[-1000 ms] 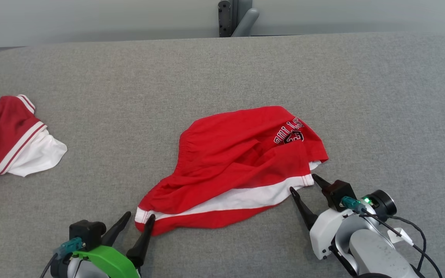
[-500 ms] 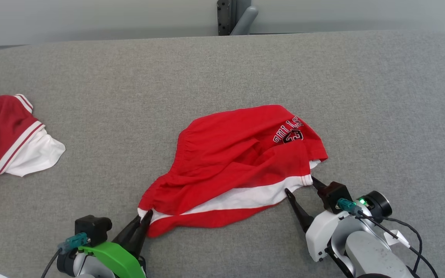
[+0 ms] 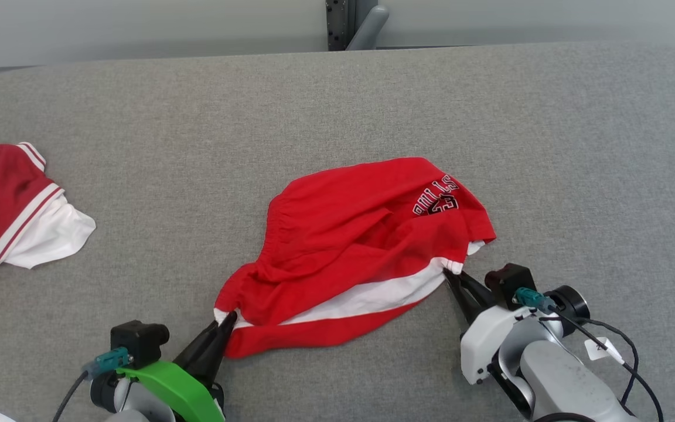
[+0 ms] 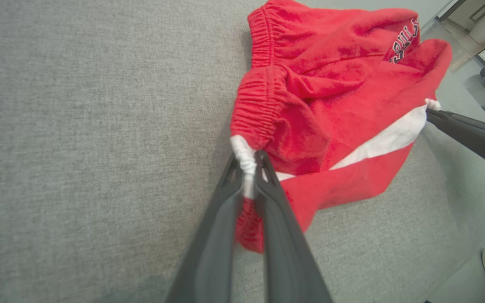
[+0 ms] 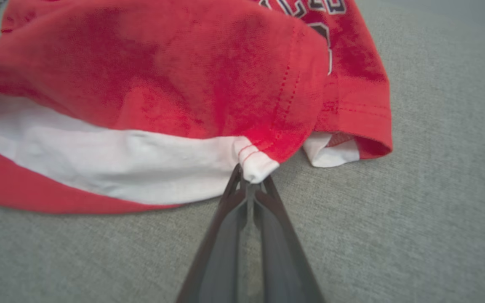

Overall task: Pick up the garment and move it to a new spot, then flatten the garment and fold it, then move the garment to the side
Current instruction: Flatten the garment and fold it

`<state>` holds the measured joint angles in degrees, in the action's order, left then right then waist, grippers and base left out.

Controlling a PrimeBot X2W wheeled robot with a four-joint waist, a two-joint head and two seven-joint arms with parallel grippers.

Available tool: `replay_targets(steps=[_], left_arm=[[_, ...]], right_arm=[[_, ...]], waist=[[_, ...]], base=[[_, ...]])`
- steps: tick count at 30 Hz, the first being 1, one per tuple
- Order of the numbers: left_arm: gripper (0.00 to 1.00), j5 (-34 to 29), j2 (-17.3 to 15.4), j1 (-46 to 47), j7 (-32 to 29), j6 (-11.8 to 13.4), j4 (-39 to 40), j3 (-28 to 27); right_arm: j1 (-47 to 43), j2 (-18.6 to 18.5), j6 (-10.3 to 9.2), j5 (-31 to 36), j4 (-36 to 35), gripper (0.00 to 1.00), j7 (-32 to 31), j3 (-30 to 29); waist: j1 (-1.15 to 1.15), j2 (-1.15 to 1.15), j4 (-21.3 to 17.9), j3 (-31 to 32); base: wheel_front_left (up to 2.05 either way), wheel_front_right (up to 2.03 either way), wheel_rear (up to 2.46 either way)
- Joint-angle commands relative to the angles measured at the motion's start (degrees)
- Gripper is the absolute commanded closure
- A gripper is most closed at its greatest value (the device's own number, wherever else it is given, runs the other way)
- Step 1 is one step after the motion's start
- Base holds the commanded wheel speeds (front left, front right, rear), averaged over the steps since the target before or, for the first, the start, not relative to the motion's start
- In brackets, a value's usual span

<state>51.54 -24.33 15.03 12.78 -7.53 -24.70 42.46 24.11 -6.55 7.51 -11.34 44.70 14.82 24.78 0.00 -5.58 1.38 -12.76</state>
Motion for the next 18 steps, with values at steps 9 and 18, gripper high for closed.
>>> replay_targets(steps=[9,18], left_arm=[[1.0,11.1,-9.9,-0.9,-0.2,0.0,23.2,-4.7],[1.0,18.1,-19.1,13.9,-11.9,1.6,44.5,-12.7]], right_arm=[[-0.3,-9.4,-0.04,-24.5,-23.2,1.0,-7.6,2.1],[6.9,-21.1,-0.03,-35.5,-49.8,1.0,-24.7,-11.9]], waist=[[0.0,0.0,-1.1,0.4],[0.0,0.0,-1.0,-6.5]], base=[[0.0,0.0,0.0],[0.0,0.0,0.0]])
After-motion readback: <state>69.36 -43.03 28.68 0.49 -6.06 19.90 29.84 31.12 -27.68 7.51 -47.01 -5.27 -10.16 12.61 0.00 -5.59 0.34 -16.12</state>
